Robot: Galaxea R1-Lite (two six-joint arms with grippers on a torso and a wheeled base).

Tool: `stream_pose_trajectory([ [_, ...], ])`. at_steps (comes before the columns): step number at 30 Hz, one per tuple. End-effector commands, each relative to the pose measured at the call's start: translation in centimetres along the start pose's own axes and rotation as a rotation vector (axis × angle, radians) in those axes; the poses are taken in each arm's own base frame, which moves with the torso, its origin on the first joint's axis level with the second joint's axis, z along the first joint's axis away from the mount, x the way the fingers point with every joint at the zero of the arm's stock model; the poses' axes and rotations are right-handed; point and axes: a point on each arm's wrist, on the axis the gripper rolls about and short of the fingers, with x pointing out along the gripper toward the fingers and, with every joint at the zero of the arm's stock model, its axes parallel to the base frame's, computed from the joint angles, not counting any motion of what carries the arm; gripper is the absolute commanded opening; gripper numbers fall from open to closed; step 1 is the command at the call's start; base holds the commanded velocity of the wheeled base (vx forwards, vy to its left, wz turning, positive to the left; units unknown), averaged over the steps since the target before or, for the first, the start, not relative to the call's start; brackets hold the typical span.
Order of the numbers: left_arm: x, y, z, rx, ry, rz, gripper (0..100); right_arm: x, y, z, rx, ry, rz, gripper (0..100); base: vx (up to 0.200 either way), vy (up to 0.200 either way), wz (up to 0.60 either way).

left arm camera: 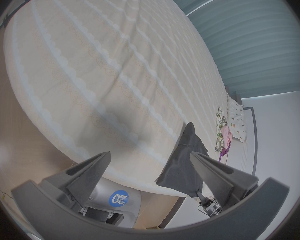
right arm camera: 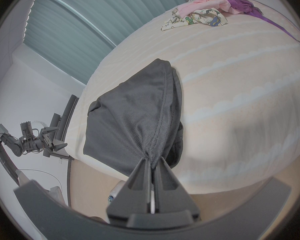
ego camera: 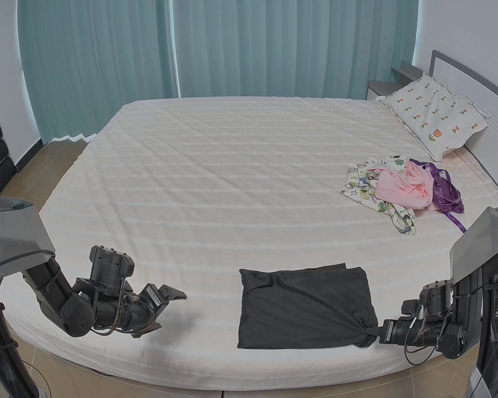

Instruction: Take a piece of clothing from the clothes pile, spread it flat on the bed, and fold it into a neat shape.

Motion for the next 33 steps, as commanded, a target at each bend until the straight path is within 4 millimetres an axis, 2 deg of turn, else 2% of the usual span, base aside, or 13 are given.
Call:
stream_pose_trajectory([
  [1,0.0,0.0,0.0,0.0,-0.001,0.0,100,0.8,-0.5,0.0,0.001,-0.004,-0.003,100,0.0,0.0,0.0],
  [6,0.0,0.0,0.0,0.0,0.001,0.001,100,0.4,-0.2,0.5,-0.007,-0.027,0.011,100,0.0,0.0,0.0],
  [12,0.0,0.0,0.0,0.0,-0.001,0.0,100,-1.6,0.7,3.5,0.003,-0.167,0.088,100,0.0,0.0,0.0],
  [15,0.0,0.0,0.0,0.001,0.0,-0.001,100,0.1,1.1,5.8,0.069,-0.248,0.135,100,0.0,0.0,0.0],
  [16,0.0,0.0,0.0,0.0,-0.001,0.0,100,0.3,1.2,6.0,0.078,-0.255,0.137,100,0.0,0.0,0.0],
  [18,0.0,0.0,0.0,0.001,-0.006,0.003,100,2.2,1.0,7.6,0.143,-0.304,0.15,100,0.0,0.0,0.0],
  [20,0.1,0.0,0.0,0.0,-0.012,0.008,100,3.1,1.0,8.0,0.153,-0.305,0.158,100,0.0,0.0,0.0],
  [22,0.2,0.1,0.0,0.001,-0.019,0.018,100,5.3,0.3,8.5,0.159,-0.291,0.149,100,0.0,0.0,0.0],
  [24,0.3,0.0,-0.1,0.005,-0.019,0.013,100,6.4,0.1,9.2,0.16,-0.294,0.149,100,0.0,0.0,0.0],
  [28,0.4,0.1,-0.2,0.009,-0.027,0.001,100,7.6,-0.3,9.8,0.167,-0.284,0.139,100,0.0,0.0,0.0],
  [33,0.5,0.1,-0.1,0.009,-0.027,0.001,100,8.0,-0.7,10.1,0.168,-0.291,0.137,100,0.0,0.0,0.0],
])
